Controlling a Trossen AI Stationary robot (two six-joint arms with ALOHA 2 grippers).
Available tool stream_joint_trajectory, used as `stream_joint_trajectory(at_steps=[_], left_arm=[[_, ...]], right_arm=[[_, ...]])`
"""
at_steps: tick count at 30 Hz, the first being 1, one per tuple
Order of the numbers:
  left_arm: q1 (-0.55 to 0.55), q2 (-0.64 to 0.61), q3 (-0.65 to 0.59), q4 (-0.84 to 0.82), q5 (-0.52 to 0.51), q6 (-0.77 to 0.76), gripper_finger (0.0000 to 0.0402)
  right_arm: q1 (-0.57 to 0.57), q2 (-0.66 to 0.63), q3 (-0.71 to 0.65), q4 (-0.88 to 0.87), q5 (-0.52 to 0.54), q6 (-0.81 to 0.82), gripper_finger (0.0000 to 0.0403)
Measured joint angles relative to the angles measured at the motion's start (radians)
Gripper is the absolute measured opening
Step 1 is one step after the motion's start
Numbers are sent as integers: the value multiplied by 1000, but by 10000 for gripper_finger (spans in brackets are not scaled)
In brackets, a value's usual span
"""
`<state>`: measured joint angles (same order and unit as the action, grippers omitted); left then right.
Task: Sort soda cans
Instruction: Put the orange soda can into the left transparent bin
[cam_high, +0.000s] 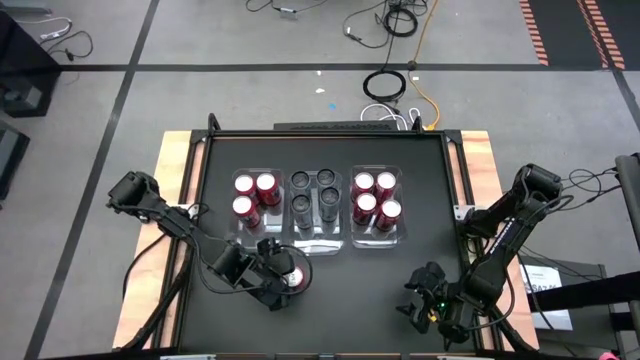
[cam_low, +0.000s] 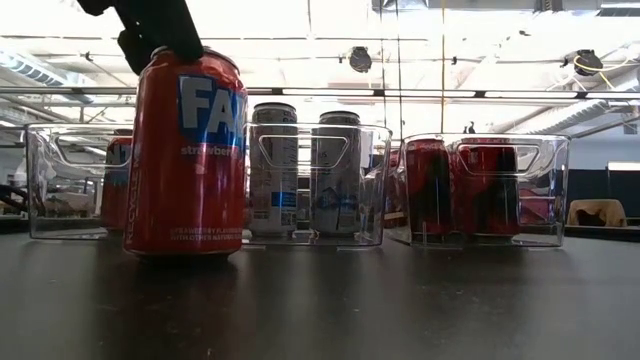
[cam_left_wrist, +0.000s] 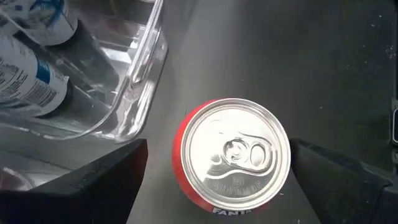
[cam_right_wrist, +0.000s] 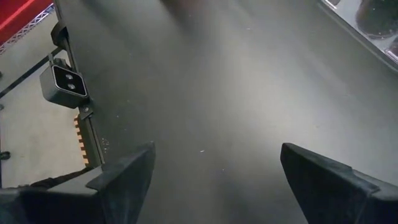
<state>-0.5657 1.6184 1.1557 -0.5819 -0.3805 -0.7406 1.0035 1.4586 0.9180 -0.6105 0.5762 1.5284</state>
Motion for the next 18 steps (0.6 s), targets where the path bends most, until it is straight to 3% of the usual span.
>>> stream_joint_trajectory(at_steps=[18], left_arm=[[3,66,0,-6,60,15,393]], right_arm=[[0,0,0,-12,3,0,338]])
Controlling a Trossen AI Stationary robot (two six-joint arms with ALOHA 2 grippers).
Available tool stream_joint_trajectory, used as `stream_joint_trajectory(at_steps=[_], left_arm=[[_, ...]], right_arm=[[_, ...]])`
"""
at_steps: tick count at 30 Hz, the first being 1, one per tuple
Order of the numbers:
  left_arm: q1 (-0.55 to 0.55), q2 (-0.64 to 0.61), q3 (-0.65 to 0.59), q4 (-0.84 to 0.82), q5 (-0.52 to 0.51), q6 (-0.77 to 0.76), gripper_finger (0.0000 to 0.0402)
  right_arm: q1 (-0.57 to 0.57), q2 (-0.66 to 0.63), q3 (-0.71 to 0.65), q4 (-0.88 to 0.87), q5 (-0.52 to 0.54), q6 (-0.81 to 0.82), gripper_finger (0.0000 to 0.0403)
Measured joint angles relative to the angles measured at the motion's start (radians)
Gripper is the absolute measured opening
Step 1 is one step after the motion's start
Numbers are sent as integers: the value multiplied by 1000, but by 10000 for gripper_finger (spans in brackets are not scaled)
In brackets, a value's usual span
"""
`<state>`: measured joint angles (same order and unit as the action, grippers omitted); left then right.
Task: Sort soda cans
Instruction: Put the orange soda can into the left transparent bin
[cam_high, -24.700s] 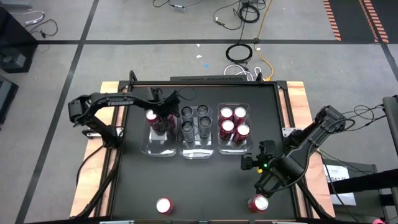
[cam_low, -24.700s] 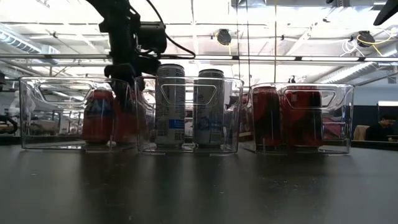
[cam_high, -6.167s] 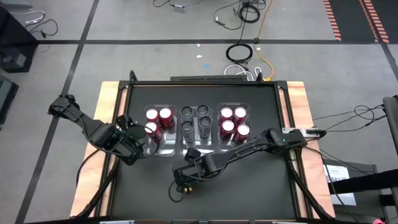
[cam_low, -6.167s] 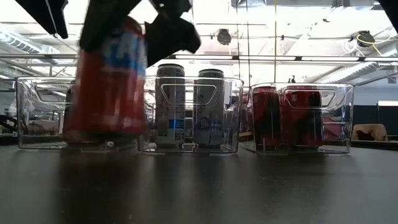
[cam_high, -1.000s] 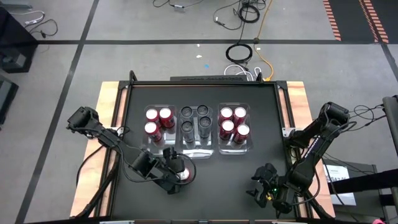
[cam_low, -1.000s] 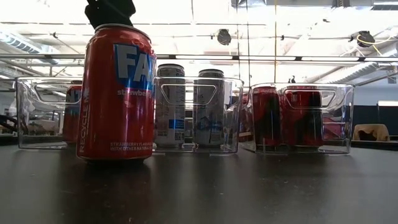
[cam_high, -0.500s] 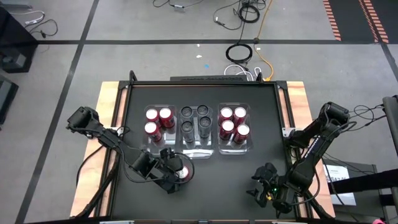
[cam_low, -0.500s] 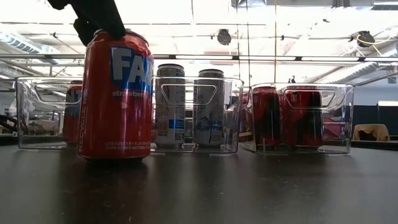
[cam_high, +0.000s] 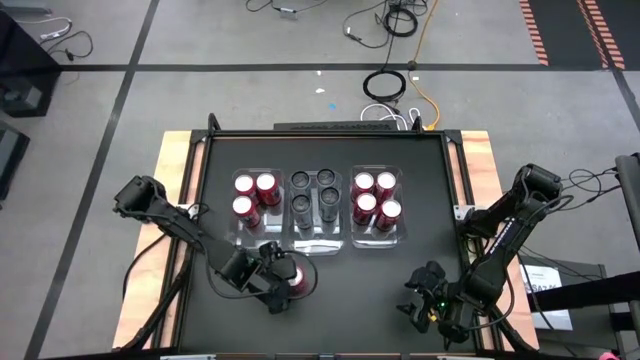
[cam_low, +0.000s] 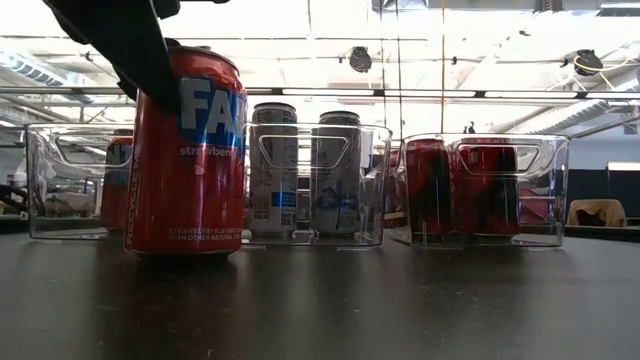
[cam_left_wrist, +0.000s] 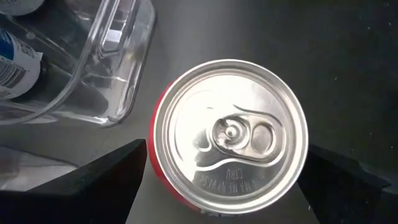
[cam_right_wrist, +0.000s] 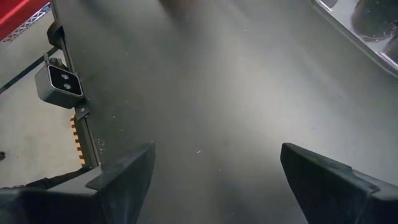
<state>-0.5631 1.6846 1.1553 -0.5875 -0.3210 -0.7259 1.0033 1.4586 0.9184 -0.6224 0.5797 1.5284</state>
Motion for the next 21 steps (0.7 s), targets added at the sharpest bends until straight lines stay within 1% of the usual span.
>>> stream_joint_trajectory(at_steps=[11,15,21], left_arm=[[16,0,0,8,-4,-2,393],[21,0,0,45,-2,-1,393],[38,0,0,56,-1,-1,393]], right_arm=[[0,0,0,0,0,-3,338],[0,0,0,0,0,-3,338],[0,0,0,1,0,-3,338]])
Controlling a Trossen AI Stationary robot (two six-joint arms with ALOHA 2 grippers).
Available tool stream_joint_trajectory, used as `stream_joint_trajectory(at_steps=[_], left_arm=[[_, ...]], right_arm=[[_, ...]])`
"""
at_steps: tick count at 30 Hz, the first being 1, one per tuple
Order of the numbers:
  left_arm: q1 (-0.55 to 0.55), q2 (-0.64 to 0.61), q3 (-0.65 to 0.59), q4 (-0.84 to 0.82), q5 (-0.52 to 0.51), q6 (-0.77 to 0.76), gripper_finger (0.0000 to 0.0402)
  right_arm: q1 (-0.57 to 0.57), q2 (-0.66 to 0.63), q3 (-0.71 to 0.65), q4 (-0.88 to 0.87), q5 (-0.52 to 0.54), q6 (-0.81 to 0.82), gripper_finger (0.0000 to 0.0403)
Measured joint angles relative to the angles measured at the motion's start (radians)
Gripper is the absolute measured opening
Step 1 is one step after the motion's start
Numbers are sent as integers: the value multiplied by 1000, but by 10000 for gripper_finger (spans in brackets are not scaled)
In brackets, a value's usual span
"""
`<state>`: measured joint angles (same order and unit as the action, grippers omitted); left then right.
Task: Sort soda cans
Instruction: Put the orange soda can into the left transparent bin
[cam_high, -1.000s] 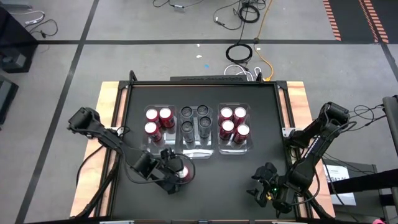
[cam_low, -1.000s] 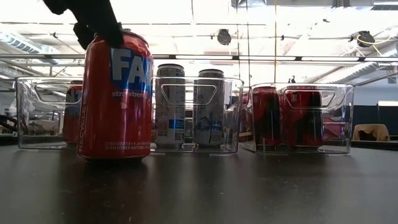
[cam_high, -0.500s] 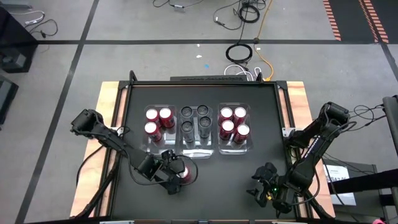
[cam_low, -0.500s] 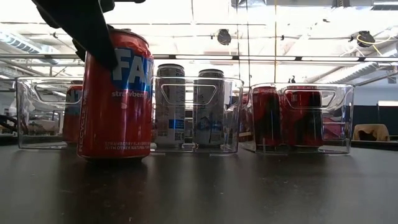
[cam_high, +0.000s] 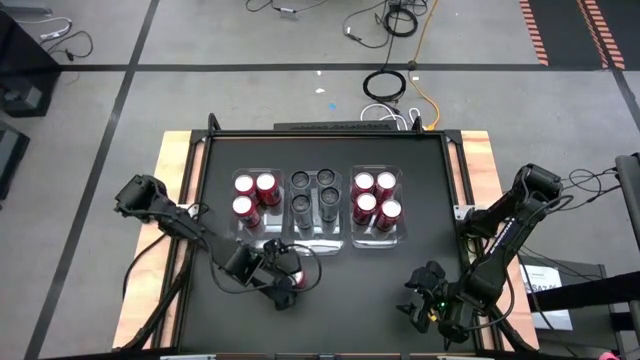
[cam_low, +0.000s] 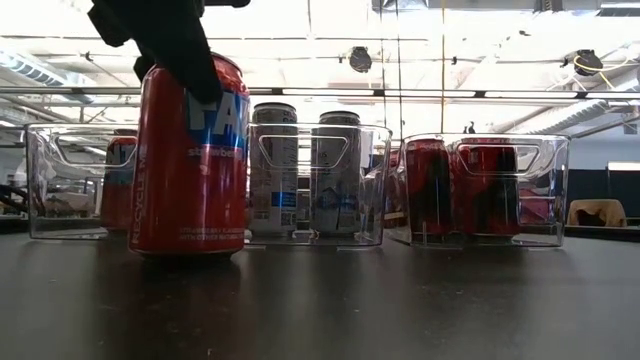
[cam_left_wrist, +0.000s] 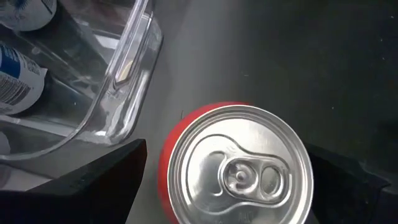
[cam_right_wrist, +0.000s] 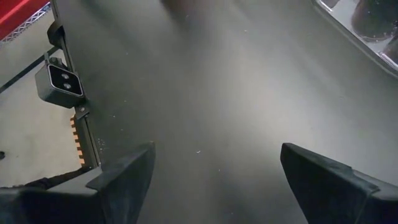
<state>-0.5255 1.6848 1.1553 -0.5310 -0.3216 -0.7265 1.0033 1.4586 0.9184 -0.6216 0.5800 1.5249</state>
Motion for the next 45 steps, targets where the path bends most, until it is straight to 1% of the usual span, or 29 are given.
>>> stream_joint_trajectory(at_steps=[4,10,13,15,21,24,32,39,41,45], left_arm=[[2,0,0,1,6,0,383],[2,0,0,0,18,1,337],[2,0,5,-6,28,-5,324],[3,0,14,-9,43,-21,322],[1,-5,73,-20,148,-27,324],[2,-17,112,-63,162,-26,324],[45,-97,198,-206,161,-25,324],[120,-242,213,-283,153,-18,325],[143,-288,214,-352,139,-20,325],[186,-355,214,-480,77,-10,325]], right_arm=[[0,0,0,0,0,0,338],[0,0,0,1,0,0,338],[0,0,0,1,0,0,338],[0,0,0,1,0,0,338],[0,0,0,1,0,-11,338],[0,0,0,1,0,-11,338],[-3,0,0,0,1,-6,338],[-11,0,0,1,52,34,338],[-18,0,0,9,55,38,338],[-36,0,0,22,56,40,338]])
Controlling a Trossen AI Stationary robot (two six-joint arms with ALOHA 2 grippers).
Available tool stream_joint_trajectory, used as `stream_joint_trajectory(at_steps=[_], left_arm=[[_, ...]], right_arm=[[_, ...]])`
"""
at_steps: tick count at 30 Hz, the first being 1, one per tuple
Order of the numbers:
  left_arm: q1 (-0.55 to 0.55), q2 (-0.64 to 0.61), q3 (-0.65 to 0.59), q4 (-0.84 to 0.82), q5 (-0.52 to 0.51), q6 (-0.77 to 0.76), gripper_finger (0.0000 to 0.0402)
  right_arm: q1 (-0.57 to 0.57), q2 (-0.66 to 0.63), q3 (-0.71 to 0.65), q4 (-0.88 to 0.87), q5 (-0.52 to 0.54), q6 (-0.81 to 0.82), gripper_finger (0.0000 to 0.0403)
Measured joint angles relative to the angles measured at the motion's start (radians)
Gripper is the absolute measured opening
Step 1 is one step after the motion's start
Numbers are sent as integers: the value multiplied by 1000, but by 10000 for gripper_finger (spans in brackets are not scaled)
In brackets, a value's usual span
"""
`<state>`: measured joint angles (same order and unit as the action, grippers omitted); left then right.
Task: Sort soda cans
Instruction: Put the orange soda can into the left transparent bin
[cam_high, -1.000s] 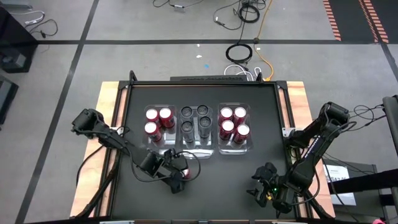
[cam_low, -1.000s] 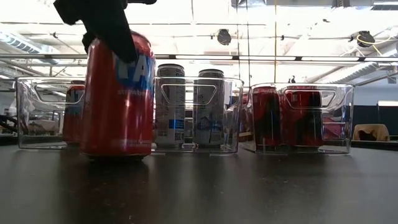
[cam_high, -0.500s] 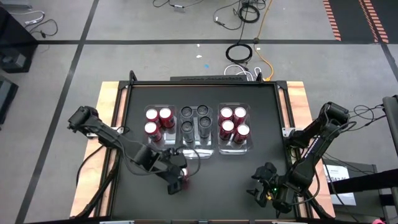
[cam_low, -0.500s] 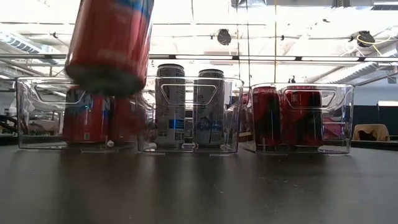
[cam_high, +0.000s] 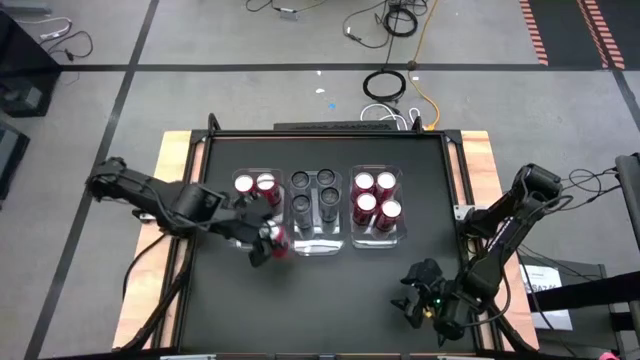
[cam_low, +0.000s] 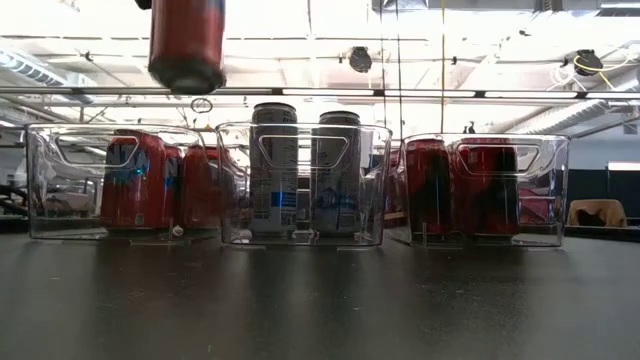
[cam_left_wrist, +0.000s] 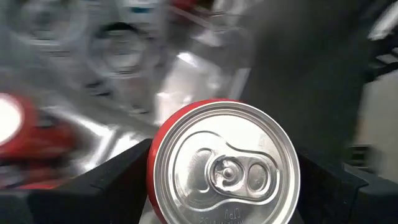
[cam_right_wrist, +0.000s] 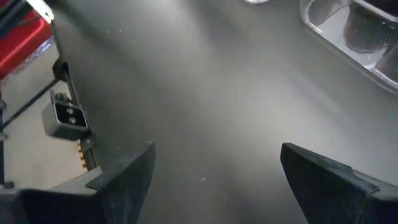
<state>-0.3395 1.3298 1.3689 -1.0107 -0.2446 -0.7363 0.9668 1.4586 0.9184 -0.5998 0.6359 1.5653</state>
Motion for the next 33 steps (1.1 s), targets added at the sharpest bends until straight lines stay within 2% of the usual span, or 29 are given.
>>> stream_joint_trajectory(at_steps=[4,13,23,33], left_arm=[[40,-34,-24,-54,-61,37,325],[137,-86,-250,35,-47,146,325],[291,-164,-451,227,48,310,325],[411,-167,-570,369,109,412,325]], right_arm=[[-23,0,0,-1,2,20,338],[-72,0,0,60,1,47,338],[-132,0,0,110,-1,77,338],[-184,0,0,177,-3,77,338]])
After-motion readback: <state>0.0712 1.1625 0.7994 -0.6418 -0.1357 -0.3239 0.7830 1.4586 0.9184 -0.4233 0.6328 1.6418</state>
